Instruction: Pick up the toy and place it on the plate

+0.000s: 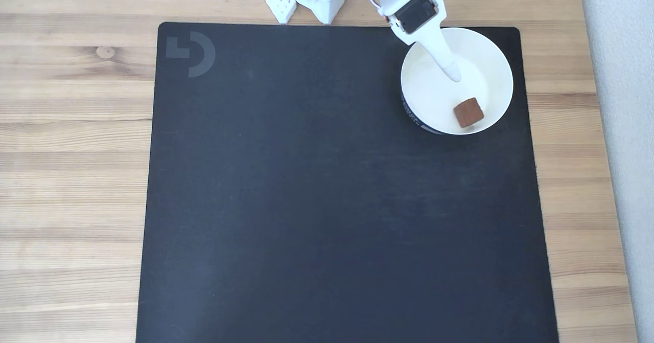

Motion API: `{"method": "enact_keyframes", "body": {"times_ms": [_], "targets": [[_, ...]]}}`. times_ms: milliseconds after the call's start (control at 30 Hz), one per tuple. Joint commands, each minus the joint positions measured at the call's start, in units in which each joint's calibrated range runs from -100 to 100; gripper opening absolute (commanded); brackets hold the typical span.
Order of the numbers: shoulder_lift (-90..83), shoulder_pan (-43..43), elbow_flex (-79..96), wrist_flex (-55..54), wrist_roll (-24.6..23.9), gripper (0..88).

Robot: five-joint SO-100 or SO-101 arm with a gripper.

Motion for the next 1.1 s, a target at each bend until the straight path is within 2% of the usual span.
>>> {"method": "enact_keyframes", "body": {"times_ms": [0,33,133,267,533,600,667,767,867,1067], "targets": [[-2.05,2.5,-0.11,-0.62,-0.12,22.2],[-4.14,4.43,-0.11,-0.62,-0.12,14.5],[-8.81,9.86,-0.11,-0.36,-0.17,1.7],[-16.23,19.82,0.07,1.67,0.25,2.4],[-22.73,47.42,0.07,5.39,1.13,2.2],[-22.73,51.43,0.07,5.14,4.06,2.2],[-22.73,56.54,0.25,5.22,9.43,2.2],[-22.81,58.71,1.79,4.89,12.3,2.2],[-23.9,59.13,5.39,5.39,17.63,2.2],[-23.98,58.96,8.55,5.48,19.45,2.3]]}}
